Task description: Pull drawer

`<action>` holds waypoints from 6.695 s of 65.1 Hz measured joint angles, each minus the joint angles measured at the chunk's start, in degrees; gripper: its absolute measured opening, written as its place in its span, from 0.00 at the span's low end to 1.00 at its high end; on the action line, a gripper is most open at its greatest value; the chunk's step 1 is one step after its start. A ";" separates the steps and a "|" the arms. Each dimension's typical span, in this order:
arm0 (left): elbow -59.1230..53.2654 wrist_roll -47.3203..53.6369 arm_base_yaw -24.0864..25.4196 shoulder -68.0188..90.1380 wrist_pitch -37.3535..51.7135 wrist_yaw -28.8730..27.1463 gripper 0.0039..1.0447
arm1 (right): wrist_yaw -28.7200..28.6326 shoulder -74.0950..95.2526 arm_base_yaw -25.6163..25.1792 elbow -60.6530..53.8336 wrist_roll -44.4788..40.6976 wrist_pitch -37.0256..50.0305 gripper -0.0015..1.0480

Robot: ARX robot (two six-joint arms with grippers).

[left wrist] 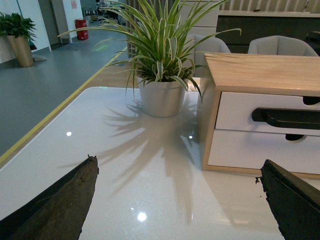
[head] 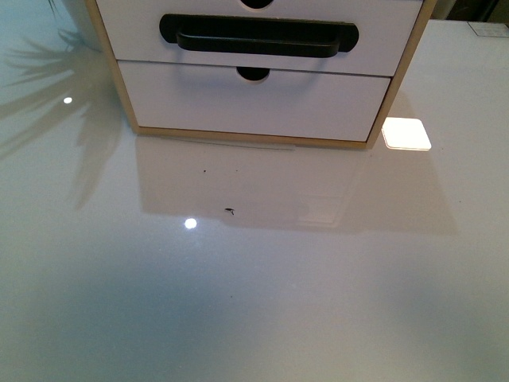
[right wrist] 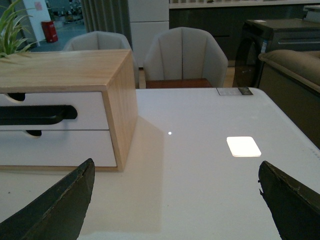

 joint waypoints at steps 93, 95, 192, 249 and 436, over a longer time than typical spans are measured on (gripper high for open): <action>0.00 0.00 0.00 0.00 0.00 0.00 0.93 | 0.00 0.00 0.00 0.00 -0.02 0.00 0.91; 0.00 0.00 0.00 0.00 0.00 -0.02 0.93 | 0.00 0.00 0.00 0.00 -0.02 0.00 0.91; 55.76 64.78 -21.14 93.83 -2.78 19.80 0.93 | -13.84 93.07 22.01 59.74 -44.72 -7.21 0.91; 68.65 69.05 -20.22 107.01 -9.40 17.53 0.93 | -15.32 107.21 22.62 72.72 -47.60 -11.69 0.91; 45.00 65.51 -21.81 84.89 -1.95 25.33 0.93 | -25.38 90.16 27.85 54.25 -40.79 -5.44 0.91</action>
